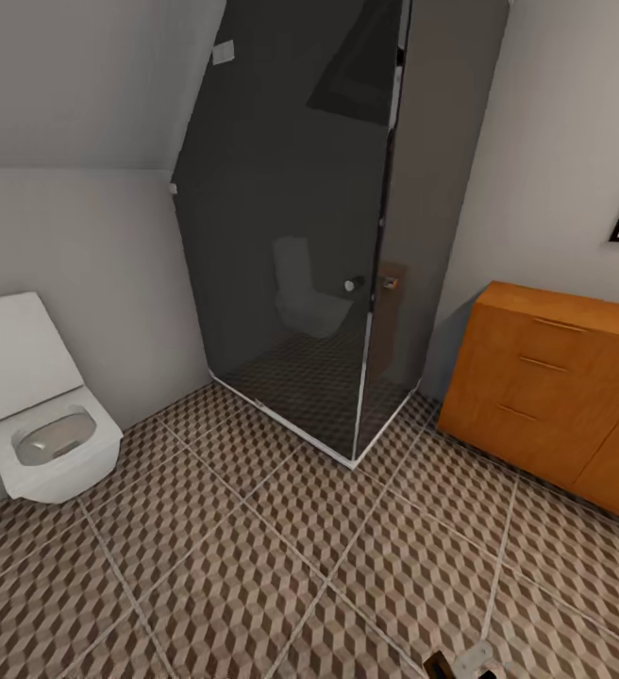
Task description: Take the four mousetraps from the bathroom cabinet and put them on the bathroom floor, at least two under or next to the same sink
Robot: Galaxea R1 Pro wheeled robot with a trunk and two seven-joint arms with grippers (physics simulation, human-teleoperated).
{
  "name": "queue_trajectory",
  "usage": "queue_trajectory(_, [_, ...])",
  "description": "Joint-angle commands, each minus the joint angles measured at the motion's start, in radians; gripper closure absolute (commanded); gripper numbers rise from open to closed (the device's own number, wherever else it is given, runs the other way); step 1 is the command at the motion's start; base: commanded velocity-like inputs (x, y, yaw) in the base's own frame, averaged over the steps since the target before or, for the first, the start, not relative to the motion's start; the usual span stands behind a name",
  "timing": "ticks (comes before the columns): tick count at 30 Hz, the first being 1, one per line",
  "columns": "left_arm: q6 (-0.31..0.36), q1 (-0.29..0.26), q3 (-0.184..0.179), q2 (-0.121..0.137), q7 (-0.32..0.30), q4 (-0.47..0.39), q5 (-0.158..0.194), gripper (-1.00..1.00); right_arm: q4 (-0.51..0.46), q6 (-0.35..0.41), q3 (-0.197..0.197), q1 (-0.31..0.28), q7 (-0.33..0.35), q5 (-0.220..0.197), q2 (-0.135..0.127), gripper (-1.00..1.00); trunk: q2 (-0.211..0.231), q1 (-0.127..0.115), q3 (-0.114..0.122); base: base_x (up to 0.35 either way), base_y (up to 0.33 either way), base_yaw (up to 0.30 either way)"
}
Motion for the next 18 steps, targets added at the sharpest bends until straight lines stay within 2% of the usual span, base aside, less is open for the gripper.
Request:
queue_trajectory(1, [-0.008, -0.002, -0.008, 0.000, 0.005, -0.005, 0.007, 1.00, -0.003, -0.001, 0.009, 0.000, -0.005, -0.009, -0.001, 1.00, -0.001, 0.000, -0.001, 0.000, 0.000, 0.292])
queue_trajectory(18, [-0.008, -0.002, -0.008, 0.000, 0.005, -0.005, 0.007, 1.00, -0.003, -0.001, 0.009, 0.000, -0.004, -0.008, -0.001, 1.00, -0.001, 0.000, -0.001, 0.000, 0.000, 0.292])
